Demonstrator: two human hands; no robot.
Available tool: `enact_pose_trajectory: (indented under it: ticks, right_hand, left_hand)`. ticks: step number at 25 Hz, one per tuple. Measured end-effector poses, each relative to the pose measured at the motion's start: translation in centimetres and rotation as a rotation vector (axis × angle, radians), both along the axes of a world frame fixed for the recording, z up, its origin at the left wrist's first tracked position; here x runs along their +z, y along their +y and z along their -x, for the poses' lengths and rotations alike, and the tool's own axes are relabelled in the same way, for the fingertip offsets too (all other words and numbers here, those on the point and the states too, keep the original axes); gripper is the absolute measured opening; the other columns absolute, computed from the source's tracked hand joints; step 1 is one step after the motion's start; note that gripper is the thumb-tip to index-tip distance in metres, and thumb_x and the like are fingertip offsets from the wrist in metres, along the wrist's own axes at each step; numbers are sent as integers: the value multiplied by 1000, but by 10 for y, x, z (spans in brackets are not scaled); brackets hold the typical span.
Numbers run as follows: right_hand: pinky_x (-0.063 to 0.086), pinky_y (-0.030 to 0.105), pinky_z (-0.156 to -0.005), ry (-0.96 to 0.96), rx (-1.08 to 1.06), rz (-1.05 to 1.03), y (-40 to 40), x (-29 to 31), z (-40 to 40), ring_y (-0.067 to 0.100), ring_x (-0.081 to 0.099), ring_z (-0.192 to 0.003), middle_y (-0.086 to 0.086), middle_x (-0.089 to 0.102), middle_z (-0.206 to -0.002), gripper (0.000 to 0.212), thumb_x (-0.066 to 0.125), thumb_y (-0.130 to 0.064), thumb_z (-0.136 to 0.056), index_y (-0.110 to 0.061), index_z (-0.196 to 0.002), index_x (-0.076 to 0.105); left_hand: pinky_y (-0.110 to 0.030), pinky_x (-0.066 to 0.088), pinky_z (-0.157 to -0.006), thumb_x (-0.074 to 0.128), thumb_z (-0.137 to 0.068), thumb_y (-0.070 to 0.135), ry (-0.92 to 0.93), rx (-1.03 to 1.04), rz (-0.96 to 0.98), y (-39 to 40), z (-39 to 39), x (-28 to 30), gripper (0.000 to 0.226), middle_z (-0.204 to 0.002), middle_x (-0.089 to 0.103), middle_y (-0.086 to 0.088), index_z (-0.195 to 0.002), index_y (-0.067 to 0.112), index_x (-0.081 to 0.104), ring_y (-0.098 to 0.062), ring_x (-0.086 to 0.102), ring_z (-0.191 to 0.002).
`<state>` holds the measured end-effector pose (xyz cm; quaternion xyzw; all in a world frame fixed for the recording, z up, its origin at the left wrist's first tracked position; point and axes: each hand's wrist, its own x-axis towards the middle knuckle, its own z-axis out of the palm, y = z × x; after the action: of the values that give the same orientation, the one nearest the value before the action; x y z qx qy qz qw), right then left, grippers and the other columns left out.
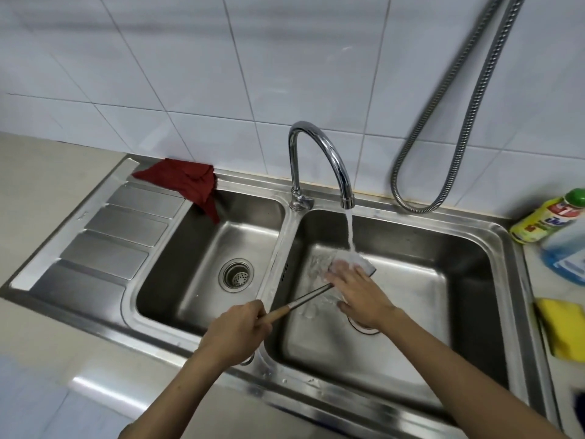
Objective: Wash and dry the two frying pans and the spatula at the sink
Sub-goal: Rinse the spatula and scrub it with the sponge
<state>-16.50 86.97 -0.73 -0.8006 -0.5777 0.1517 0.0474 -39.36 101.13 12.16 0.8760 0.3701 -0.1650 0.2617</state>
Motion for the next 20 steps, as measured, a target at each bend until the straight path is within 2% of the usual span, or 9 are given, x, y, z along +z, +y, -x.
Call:
enact_pose_trajectory:
  ticks: [3,5,8,10,13,14,16,18,20]
  right_hand:
    - [0,46,-120,-102,-222,226,-19,-2,-27,39,-3,-147,21,0,-159,73,48,-35,-95,-18,-153,6]
    - [4,48,-119,-27,-302,279,-33,2,-44,39,-3,-146,21,-2,-159,72,47,-44,-95,-19,-153,13]
    - [16,46,-117,114,-207,22,-34,17,-69,34,12,-146,17,10,-158,60,53,-43,-92,-25,-146,33]
    - [26,42,-113,234,-236,-119,-9,30,-88,29,28,-140,14,25,-153,50,56,-36,-93,-24,-140,43]
    - [40,40,-104,408,-252,-275,52,53,-102,26,51,-119,9,50,-129,34,57,-25,-93,-17,-126,54]
    - [42,40,-102,511,-233,-276,72,63,-103,25,55,-115,7,55,-123,32,57,-22,-93,-14,-125,55]
    - [38,30,-107,669,-49,-204,107,73,-107,13,52,-120,-4,54,-127,43,55,-21,-95,-18,-137,47]
    - [33,27,-111,585,147,-171,138,72,-112,7,44,-128,-6,46,-138,48,50,-31,-98,-28,-144,38]
    - [41,28,-103,440,229,-195,164,69,-116,15,54,-114,5,56,-125,37,48,-34,-98,-21,-133,51]
  left_hand:
    - [-27,34,-52,59,-86,35,22,36,102,4,10,-5,13,-73,63,3,-78,26,58,-12,53,-61]
    - [-26,34,-52,59,-86,38,72,49,125,7,14,-6,16,-70,63,4,-77,24,58,-12,54,-61]
    - [-31,46,-57,55,-87,39,135,51,96,22,13,-6,25,-75,68,1,-87,14,60,-17,64,-63]
    - [-34,53,-60,54,-88,33,156,64,81,34,5,-7,20,-79,71,-1,-89,13,55,-19,70,-63]
    - [-39,55,-74,54,-89,37,149,66,-104,40,-6,-10,22,-92,69,-4,-92,16,51,-28,67,-84]
    - [-40,54,-76,52,-90,42,122,79,-143,39,-8,-13,25,-93,69,-4,-93,17,53,-29,65,-86]
    - [-40,55,-74,48,-93,45,83,110,-168,38,-8,-15,27,-89,69,-1,-92,20,56,-25,65,-82]
    - [-36,54,-69,48,-94,41,72,142,-157,38,-4,-18,22,-82,67,2,-90,21,57,-22,65,-76]
    - [-33,49,-62,50,-94,38,48,176,-121,35,3,-19,17,-76,65,3,-84,24,52,-20,63,-69]
